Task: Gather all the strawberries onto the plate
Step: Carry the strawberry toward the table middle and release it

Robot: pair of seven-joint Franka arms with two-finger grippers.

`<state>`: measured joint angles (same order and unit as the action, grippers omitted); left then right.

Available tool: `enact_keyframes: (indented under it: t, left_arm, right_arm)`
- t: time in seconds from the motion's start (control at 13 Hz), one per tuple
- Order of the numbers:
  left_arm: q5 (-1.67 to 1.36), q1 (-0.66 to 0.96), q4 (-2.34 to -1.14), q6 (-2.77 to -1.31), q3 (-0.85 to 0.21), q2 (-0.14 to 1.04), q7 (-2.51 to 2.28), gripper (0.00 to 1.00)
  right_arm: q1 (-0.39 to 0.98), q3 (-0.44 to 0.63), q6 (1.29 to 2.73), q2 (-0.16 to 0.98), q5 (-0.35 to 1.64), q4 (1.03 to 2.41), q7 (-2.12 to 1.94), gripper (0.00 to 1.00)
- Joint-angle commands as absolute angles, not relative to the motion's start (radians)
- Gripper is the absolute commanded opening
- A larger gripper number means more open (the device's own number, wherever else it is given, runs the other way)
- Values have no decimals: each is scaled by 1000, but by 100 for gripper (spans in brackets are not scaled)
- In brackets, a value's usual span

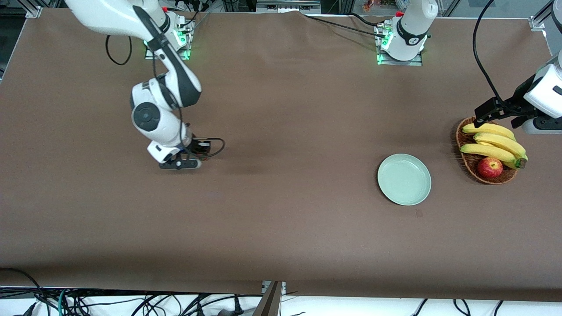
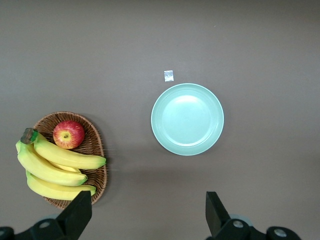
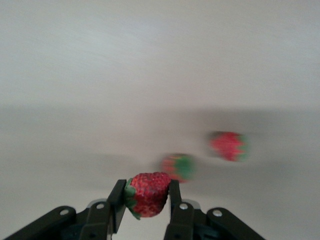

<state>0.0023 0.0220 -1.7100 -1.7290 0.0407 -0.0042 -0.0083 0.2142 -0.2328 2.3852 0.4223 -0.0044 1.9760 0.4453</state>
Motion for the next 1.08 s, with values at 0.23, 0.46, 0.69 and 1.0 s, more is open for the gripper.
enact_keyframes:
  t: [0.23,0.46,0.69,1.0]
  left_arm:
    - [-15,14,-1721,-1744,38,1,11,100]
    - [-14,12,-1723,-1741,40,17,11,100]
    - [-14,9,-1721,-1743,40,17,9,100]
    - [-14,11,-1721,-1735,40,23,9,100]
  right_arm:
    - [535,-232,2370,766,-20,1466,1073,10]
    - [644,-226,2432,957,-43,1234,1224,10]
    - [683,-227,2639,1032,-61,1221,1313,15]
    - [646,-227,2591,964,-66,1223,1322,100]
